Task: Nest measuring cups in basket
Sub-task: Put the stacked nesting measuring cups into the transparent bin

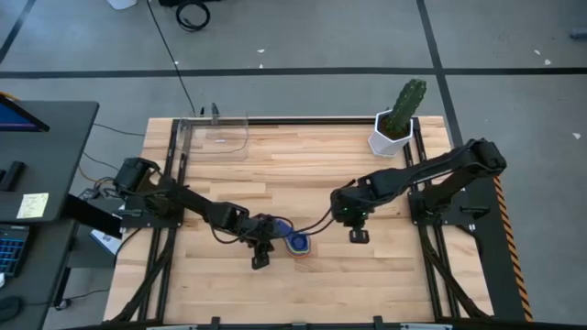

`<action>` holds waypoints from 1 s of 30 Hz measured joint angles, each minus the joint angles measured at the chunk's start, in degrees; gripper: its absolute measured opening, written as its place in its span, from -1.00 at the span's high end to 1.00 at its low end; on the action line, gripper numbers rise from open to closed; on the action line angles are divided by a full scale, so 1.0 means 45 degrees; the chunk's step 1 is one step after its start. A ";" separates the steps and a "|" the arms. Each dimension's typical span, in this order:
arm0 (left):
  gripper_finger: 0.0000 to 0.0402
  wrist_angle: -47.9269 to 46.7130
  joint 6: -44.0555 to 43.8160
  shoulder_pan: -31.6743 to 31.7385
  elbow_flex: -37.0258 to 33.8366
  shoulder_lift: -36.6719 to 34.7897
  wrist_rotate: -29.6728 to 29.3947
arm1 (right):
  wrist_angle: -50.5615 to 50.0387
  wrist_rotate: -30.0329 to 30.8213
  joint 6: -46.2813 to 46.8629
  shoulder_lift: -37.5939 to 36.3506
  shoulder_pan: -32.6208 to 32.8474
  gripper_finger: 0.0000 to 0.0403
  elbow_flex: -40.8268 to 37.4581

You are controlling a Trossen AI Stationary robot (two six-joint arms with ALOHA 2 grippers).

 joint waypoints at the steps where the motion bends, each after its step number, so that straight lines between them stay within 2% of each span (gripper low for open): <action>1: 0.97 -0.0295 -0.0045 -0.0012 -0.0005 -0.0125 0.0003 | -0.0234 -0.0032 -0.0352 -0.0098 0.0000 0.92 0.0000; 5: 0.97 -0.0398 -0.0185 -0.0019 0.0003 -0.0275 0.0040 | -0.1040 -0.0118 -0.1477 -0.0343 0.0055 0.95 0.0000; 9: 0.97 -0.0485 -0.0306 0.0000 0.0015 -0.0401 -0.0099 | -0.1677 -0.0120 -0.1607 -0.0374 0.0077 0.96 0.0000; 19: 0.97 -0.0343 -0.2436 -0.0071 -0.0005 -0.0451 -0.0611 | -0.1212 -0.0067 -0.0290 -0.0315 0.0053 0.88 0.0000; 25: 0.97 -0.1434 -0.2331 -0.0593 -0.0010 -0.1035 -0.0695 | -0.0169 -0.0067 0.0242 -0.0310 0.0049 0.89 0.0000; 28: 0.97 -0.3225 -0.2131 -0.1081 -0.0024 -0.1984 -0.1829 | 0.0568 -0.0067 0.0242 -0.0310 0.0049 0.88 0.0000; 30: 0.97 -0.3692 -0.2104 -0.1393 -0.0019 -0.2691 -0.2766 | 0.1141 -0.0067 0.0245 -0.0305 0.0049 0.88 0.0000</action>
